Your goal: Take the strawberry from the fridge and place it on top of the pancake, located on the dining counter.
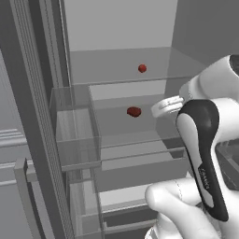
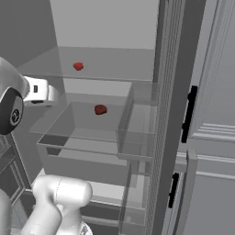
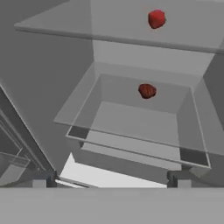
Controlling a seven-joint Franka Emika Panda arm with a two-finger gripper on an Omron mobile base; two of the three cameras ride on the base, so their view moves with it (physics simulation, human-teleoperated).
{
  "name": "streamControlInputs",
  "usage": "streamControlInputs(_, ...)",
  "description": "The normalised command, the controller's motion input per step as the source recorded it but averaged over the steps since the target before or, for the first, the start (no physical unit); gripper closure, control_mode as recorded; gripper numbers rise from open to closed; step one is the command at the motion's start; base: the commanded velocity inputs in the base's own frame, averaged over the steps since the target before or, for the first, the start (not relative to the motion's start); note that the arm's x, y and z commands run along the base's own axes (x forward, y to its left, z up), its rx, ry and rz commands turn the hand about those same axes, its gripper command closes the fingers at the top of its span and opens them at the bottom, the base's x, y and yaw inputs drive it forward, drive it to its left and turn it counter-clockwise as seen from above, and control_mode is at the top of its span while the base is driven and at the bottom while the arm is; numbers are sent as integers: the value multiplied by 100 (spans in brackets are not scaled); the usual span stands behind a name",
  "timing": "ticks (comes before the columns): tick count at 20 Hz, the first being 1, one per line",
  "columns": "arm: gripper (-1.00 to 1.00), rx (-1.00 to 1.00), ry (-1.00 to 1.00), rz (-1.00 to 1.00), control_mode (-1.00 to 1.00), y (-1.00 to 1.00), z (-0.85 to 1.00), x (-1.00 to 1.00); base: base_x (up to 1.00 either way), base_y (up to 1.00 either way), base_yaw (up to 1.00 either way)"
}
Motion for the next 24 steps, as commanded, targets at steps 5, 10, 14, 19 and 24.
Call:
streamControlInputs(5,-100,0,-18,-9,-100,0,64,36,0,0,0)
streamControlInputs(10,-100,0,1,-14,-100,0,50,52,0,0,0)
streamControlInputs(14,-100,0,1,-8,-100,0,16,66,0,0,0)
streamControlInputs(19,-100,0,1,-3,-100,0,-4,53,0,0,0)
streamControlInputs(24,-100,0,3,0,-100,0,-22,66,0,0,0)
